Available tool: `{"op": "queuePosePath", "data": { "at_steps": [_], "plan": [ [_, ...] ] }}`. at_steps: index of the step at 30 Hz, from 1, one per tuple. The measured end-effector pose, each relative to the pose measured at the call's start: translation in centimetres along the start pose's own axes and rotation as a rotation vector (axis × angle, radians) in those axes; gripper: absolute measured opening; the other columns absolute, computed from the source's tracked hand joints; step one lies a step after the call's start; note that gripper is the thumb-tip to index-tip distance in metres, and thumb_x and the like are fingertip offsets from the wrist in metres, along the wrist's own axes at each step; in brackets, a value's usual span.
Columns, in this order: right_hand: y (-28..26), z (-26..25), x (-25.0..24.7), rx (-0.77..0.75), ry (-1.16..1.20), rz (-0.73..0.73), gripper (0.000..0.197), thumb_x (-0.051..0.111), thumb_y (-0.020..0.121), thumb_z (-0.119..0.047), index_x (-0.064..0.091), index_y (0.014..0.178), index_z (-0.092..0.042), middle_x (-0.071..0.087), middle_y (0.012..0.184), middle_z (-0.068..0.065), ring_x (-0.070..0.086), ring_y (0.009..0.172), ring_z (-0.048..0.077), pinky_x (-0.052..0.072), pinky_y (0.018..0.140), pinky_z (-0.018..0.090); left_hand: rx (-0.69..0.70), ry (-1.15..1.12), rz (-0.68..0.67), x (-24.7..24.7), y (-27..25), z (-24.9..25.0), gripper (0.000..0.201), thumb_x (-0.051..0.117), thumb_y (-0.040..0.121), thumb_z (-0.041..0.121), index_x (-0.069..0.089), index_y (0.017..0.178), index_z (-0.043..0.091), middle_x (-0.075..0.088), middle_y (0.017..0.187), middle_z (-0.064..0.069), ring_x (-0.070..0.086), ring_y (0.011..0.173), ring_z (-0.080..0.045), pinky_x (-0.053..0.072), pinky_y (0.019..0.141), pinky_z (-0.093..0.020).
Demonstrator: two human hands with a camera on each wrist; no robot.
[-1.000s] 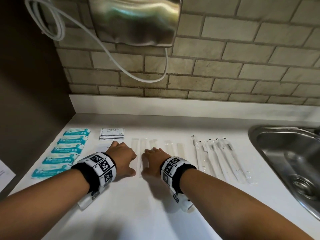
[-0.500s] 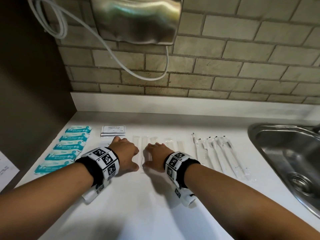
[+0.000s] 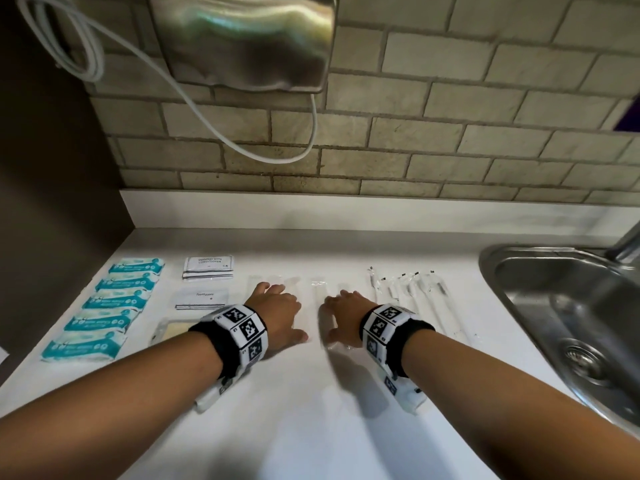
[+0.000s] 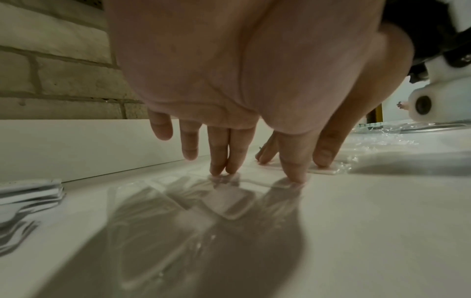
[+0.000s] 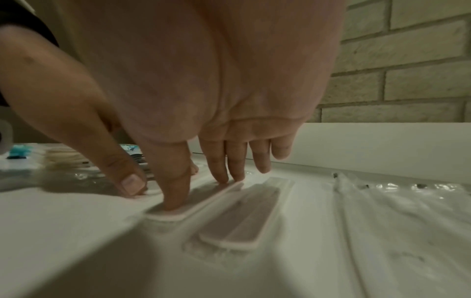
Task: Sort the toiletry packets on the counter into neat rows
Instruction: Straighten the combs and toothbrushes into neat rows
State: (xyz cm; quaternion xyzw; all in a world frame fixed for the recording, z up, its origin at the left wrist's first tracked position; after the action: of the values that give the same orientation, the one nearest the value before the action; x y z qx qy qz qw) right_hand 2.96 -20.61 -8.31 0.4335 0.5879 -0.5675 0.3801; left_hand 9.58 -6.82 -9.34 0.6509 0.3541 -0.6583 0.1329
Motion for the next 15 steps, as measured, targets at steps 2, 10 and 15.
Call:
{"op": "queuePosePath", "data": {
  "at_steps": [2,10,15],
  "plan": [
    [0.5,-0.3,0.2,-0.02,-0.021,-0.011,0.049,0.063,0.085,-0.039,0.056,0.127,-0.015,0.053,0.132,0.007,0.044,0.123,0.027,0.033,0.105,0.038,0.003,-0.011,-0.015,0.2,-0.3,-0.3,0.061,0.043,0.087,0.067,0.054,0.124,0.021,0.046,0.144,0.004,0.018,0.147,-0.026,0.008,0.116,-0.047],
    [1.7,-0.9,0.4,-0.037,0.012,-0.014,0.049,0.062,0.086,-0.036,0.054,0.128,-0.012,0.051,0.134,0.008,0.045,0.124,0.03,0.043,0.101,0.044,-0.034,-0.02,-0.09,-0.1,-0.6,-0.7,0.066,0.041,0.092,0.061,0.038,0.145,0.022,0.021,0.16,0.006,0.005,0.15,-0.024,0.001,0.118,-0.048],
    [1.8,-0.7,0.6,-0.038,0.049,-0.001,0.044,0.062,0.086,-0.032,0.056,0.123,-0.01,0.053,0.129,0.008,0.048,0.121,0.03,0.045,0.098,0.044,-0.032,-0.019,-0.109,-0.3,-0.4,-0.6,0.067,0.039,0.092,0.061,0.034,0.146,0.022,0.018,0.161,0.006,0.005,0.15,-0.025,0.001,0.118,-0.049]
  ]
}}
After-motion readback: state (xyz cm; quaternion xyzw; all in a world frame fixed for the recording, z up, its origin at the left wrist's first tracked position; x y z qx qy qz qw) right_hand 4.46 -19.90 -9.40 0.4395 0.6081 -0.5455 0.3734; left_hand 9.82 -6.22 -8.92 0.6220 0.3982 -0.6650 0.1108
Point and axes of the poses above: each hand's wrist, its own y-axis towards the middle knuckle, its own x-axis out of the palm, z = x × y, the point moved 2 cm from there along y, towards the middle knuckle
